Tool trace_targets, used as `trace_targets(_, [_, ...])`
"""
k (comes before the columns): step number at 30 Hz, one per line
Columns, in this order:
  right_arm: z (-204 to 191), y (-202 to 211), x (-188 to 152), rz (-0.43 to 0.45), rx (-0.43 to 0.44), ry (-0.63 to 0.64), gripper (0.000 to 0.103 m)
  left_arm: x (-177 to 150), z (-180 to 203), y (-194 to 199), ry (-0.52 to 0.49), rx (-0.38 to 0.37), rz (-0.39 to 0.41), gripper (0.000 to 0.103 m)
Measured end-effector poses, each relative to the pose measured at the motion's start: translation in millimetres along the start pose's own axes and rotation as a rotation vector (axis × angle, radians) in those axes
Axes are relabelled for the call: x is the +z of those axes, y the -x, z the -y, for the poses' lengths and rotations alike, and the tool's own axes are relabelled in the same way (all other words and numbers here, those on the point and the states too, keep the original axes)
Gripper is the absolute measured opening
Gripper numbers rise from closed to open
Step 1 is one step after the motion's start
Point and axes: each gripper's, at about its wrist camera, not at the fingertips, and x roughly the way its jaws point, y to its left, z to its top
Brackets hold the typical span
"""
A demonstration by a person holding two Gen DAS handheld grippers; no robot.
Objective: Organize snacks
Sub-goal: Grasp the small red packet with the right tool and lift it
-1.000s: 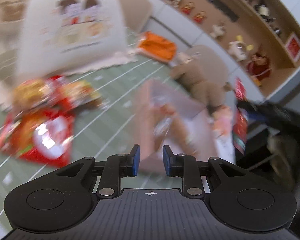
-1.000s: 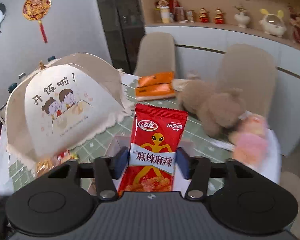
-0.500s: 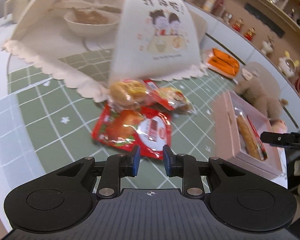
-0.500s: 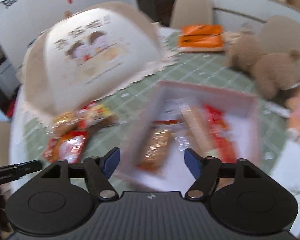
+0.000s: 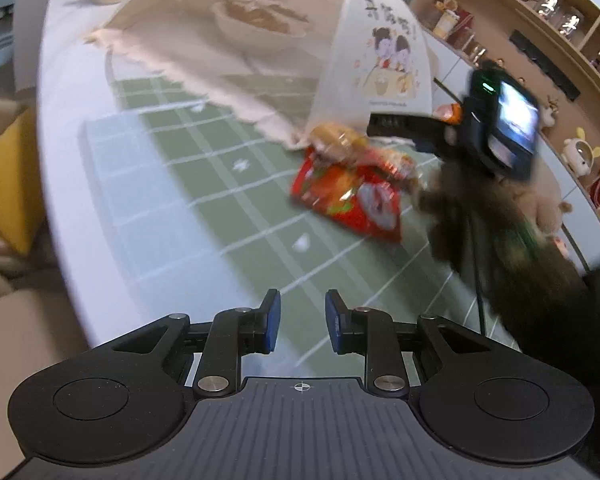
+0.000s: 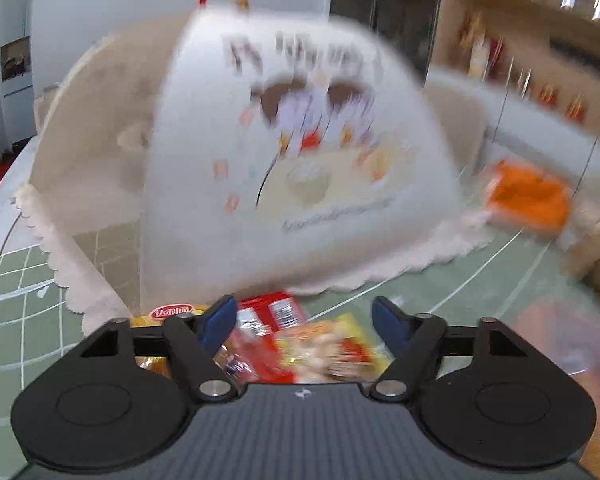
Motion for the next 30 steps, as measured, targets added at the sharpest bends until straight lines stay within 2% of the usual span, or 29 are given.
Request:
trace_targets(4, [24.8,-47.4,17.8,-0.119,0.059,-0.168,0.058,-18.9,-20.0,18.7,0.036,0.022,-0.005,0.028])
trace_targets(5, [26.6,-57.2,21.2,-0.158,0.081,-0.163,0.058,-22.2,-25.6,21.8,0.053,0.029,-0.006,0.028])
trace_targets(7, [19.4,-61.9,27.2,-0.175,0.071,-0.064,0.053,-24.1,-32.8,23.9,0.077,0.034,-0.002,0.028])
trace_targets(8, [14.7,-59.2,29.1,-0.183,0.074,-0.019,0.043,-23.9,-35.0,23.9,0.085,0.036,0.0,0.028])
trace_targets(9, [11.1,-54.7,29.3,-0.198,0.087,0.006,0.033,-22.8,-35.8,23.2,0.09,0.033,0.004,0.028])
trace_targets(11, [5.5,-42.1,24.5,-0.222,0.114,0.037,0.026,-18.2,-33.7,19.3,0.09,0.01,0.008,0.028])
trace_targets(13, [-1.7,-24.4,13.2,-0.234,0.118,0.069,0.025,-12.1,-28.6,13.5,0.074,-0.019,0.005,0.028])
trace_targets(18, [-16.0,32.0,-34.4,-0.288,0.192,0.124,0.023,6.5,-4.2,-12.2,0.025,-0.09,-0.011,0.028])
trace_targets(20, [-23.7,62.9,-54.8,-0.311,0.257,0.163,0.022,12.0,4.4,-22.4,0.012,-0.104,-0.017,0.028])
trace_targets(23, [-19.8,92.6,-67.6,-0.351,0.335,0.168,0.022,19.9,14.9,-37.8,-0.004,-0.117,-0.032,0.028])
trace_targets(24, [-14.9,96.2,-63.1,-0.344,0.334,0.157,0.022,21.3,17.6,-41.5,-0.006,-0.116,-0.035,0.028])
trace_targets(25, [-11.3,102.0,-58.1,-0.328,0.323,0.144,0.023,21.9,19.0,-44.1,-0.006,-0.116,-0.038,0.028])
trace_targets(26, [-6.6,105.6,-49.1,-0.29,0.288,0.132,0.032,22.5,20.4,-47.0,-0.005,-0.117,-0.042,0.028])
trace_targets(27, [-3.9,106.6,-42.1,-0.247,0.245,0.139,0.049,22.1,20.7,-48.4,-0.005,-0.121,-0.044,0.028])
trace_targets(29, [-4.5,98.3,-25.0,-0.143,0.151,0.179,0.068,20.7,21.2,-49.4,-0.002,-0.127,-0.047,0.028])
trace_targets(30, [-7.0,91.2,-19.5,-0.102,0.132,0.201,0.069,20.0,20.0,-49.4,0.001,-0.125,-0.047,0.028])
